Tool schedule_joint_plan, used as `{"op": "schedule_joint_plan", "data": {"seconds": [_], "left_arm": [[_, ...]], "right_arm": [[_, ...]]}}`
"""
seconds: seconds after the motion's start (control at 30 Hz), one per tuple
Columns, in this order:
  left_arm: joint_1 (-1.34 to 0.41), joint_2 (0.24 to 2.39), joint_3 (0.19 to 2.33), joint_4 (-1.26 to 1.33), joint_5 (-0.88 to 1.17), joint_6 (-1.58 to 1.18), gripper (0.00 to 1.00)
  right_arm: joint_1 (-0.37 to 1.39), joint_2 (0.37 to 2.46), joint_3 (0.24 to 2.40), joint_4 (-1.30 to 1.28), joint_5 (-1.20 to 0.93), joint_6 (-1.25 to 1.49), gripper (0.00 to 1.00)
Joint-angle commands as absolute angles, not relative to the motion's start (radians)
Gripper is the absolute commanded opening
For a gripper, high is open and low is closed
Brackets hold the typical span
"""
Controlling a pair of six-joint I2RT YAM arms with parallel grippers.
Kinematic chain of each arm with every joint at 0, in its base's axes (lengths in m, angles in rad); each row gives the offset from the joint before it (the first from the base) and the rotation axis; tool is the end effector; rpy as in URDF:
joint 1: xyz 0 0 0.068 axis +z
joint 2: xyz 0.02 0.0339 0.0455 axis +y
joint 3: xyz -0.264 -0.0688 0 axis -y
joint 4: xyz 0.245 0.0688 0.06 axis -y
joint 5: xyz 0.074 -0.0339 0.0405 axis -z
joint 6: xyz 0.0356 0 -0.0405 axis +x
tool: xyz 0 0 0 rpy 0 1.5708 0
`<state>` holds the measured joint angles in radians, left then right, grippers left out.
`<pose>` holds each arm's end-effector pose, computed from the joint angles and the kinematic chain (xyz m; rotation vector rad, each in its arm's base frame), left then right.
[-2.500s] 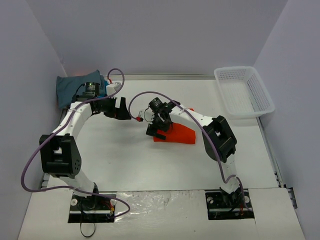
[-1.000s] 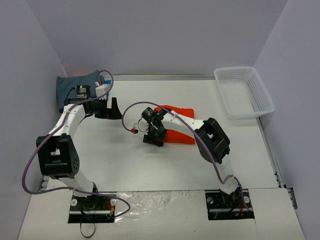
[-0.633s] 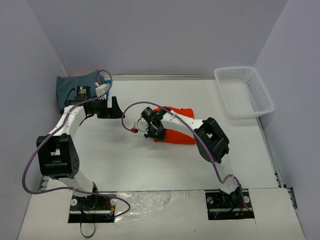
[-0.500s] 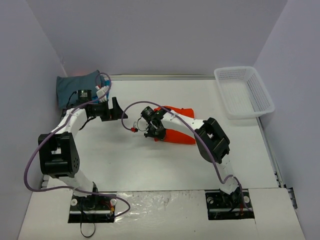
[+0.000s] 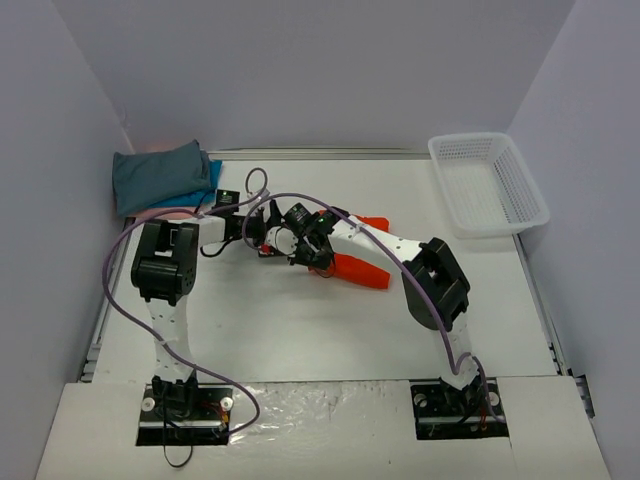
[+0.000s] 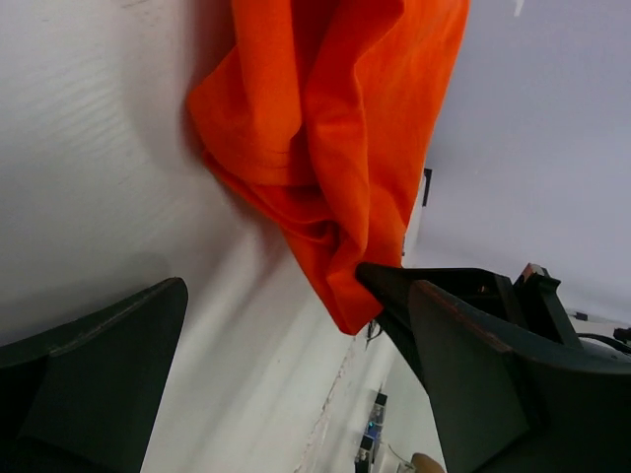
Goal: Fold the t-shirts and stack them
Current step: Put the neatly folded tshirt into the corner of the board with the left arm
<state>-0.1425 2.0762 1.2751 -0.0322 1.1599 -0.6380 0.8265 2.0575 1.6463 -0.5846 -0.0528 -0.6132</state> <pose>0.4118 -0.0921 0.1450 0.0005 2.4011 -1.7524 0.3046 0.3335 0.2120 -1.7104 1.9202 0.1484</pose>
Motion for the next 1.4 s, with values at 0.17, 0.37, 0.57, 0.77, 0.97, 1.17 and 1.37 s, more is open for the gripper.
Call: {"op": "schedule_joint_plan", "data": {"seconds": [0.17, 0.37, 0.57, 0.77, 0.97, 1.17, 1.37], "left_arm": [[-0.215, 2.143, 1.215, 0.566, 1.252, -1.146, 0.94], [-0.265, 2.175, 1.195, 0.692, 1.261, -1.221, 0.94], [-0.31, 2.166, 1.213, 0.489, 1.238, -1.08, 0.94], [-0.359, 2.181, 1.242, 0.413, 1.241, -1.023, 0.94], [-0.391, 2.22, 1.282, 0.411, 1.269, -1.02, 0.74], [-0.391, 2.258, 1.327, 0.439, 1.299, -1.037, 0.02], [-0.379, 2.227, 1.37, 0.292, 1.318, -0.909, 0.02]], "right_arm": [[0.83, 2.013, 1.669, -0.621, -0.012, -0.611, 0.0], [0.822, 2.023, 1.681, -0.62, -0.003, -0.609, 0.0], [0.821, 2.029, 1.68, -0.62, -0.003, -0.611, 0.0], [0.818, 2.028, 1.686, -0.62, 0.026, -0.611, 0.0], [0.815, 2.016, 1.68, -0.62, 0.021, -0.609, 0.0], [0.815, 1.977, 1.654, -0.623, 0.011, -0.607, 0.37], [0.773, 1.733, 1.523, -0.705, -0.098, -0.71, 1.0]]}}
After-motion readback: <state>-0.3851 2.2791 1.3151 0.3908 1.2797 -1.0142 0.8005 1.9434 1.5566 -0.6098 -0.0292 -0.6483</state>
